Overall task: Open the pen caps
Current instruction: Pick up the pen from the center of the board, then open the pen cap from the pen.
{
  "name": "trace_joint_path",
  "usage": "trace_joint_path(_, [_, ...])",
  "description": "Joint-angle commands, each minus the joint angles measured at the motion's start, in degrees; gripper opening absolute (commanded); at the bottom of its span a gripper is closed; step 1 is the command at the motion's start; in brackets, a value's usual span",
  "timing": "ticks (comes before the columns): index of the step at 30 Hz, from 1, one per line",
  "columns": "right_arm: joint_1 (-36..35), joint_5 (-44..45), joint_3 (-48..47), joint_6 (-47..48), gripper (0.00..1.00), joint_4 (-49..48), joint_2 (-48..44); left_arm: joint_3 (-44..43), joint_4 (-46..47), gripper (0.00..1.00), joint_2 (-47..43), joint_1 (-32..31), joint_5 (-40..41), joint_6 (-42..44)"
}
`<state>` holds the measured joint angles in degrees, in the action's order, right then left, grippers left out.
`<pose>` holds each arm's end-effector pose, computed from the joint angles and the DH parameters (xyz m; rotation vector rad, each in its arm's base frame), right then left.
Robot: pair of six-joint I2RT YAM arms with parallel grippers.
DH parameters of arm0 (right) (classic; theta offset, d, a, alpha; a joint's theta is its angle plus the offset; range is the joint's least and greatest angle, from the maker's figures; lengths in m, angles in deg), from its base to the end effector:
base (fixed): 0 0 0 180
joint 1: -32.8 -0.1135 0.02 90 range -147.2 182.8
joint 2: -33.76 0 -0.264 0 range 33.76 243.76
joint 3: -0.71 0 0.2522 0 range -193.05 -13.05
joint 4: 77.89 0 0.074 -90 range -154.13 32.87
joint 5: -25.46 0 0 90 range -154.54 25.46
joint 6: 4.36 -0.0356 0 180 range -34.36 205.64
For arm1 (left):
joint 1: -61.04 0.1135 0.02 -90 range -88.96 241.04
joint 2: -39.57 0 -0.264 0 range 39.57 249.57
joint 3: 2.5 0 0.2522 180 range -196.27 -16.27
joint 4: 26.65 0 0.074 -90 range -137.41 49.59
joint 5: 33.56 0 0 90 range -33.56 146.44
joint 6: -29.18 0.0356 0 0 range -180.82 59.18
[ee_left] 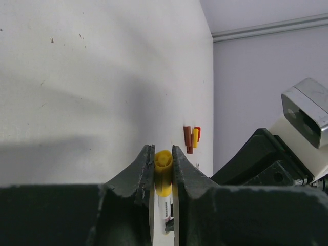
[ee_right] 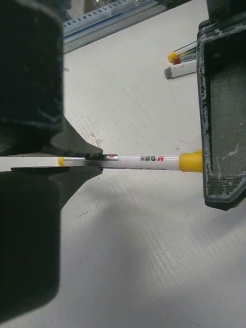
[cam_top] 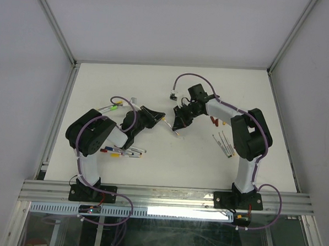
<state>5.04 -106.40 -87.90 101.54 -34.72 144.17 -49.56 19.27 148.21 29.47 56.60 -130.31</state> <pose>0.3329 0.2021 0.1762 -1.1706 2.3292 1.0477 0.2812 -0.1727 0.1123 -0.6616 1.9192 -1.1864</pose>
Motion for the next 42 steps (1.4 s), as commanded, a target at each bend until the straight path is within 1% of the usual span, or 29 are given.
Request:
trace_joint_path(1, [-0.08,-2.86,-0.42,0.18,0.03,-1.01,-3.52,0.86,9.18,0.0,-1.1,-0.37,-2.89,-0.34])
trace_joint_path(4, [0.38,-4.83,-0.33,0.75,0.31,-0.32,-6.48,2.47,13.23,0.0,-2.87,-0.49,-4.66,2.17])
trace_joint_path(6, [0.65,-6.51,0.31,0.79,0.47,-0.5,-9.28,4.18,17.13,0.0,-4.57,-0.57,-5.88,4.19])
trace_joint_path(7, [0.65,-7.47,0.73,0.75,0.51,-0.67,-10.46,5.11,19.16,0.0,-5.55,-0.71,-6.61,5.14])
trace_joint_path(9, [0.59,-9.04,1.95,-0.11,0.56,-1.79,-12.62,6.47,21.92,0.0,-7.27,-1.17,-7.68,6.72])
trace_joint_path(12, [-0.77,-7.95,2.97,-0.61,0.56,-2.51,-13.87,7.41,24.15,0.0,-9.31,-2.48,-8.33,8.59])
trace_joint_path(17, [-3.84,-5.03,3.06,-0.48,0.53,-2.51,-13.67,7.63,25.01,0.0,-10.53,-3.71,-7.56,9.81])
trace_joint_path(20, [-5.24,-2.8,2.82,-0.97,0.49,-2.51,-13.26,7.82,25.8,0.0,-10.92,-3.8,-6.89,10.21])
trace_joint_path(23, [-5.36,-2.22,2.81,-1.16,0.36,-2.29,-13.38,8.4,25.82,0.0,-12.14,-3.79,-5.09,11.84])
trace_joint_path(25, [-5.27,-2.25,3.11,-1.05,0.22,-2.12,-13.69,8.84,25.03,0.0,-13.27,-3.47,-2.39,13.69])
trace_joint_path(27, [-5.26,-2.37,3.35,-1.05,0.04,-1.87,-13.98,8.59,24.19,0.0,-13.93,-2.43,-0.95,14.54])
trace_joint_path(28, [-5.24,-2.51,3.52,-0.98,0.0,-1.74,-13.99,8.34,24.14,0.0,-13.98,-1.39,-0.56,14.56])
trace_joint_path(31, [-5.12,-3.62,3.73,-0.96,0.0,-1.11,-13.88,7.59,24.91,0.0,-14.39,1.42,0.41,13.52])
trace_joint_path(34, [-4.85,-5.65,4.37,-0.77,0.0,-0.36,-13.65,7.1,24.92,0.0,-16.59,5.03,3.87,12.9])
trace_joint_path(36, [-4.79,-6.79,5.23,-0.04,0.0,0.24,-13.83,6.07,22.69,0.0,-19.14,7.88,6.76,13.02])
trace_joint_path(40, [-4.81,-7.33,7.52,2.05,0.0,1.49,-15.41,1.4,11.67,0.0,-24.37,12.34,13.49,14.78])
trace_joint_path(42, [-4.76,-5.83,8.78,3.46,0.0,2.21,-16.82,0.22,9.83,0.0,-25.68,14.48,12.8,14.27])
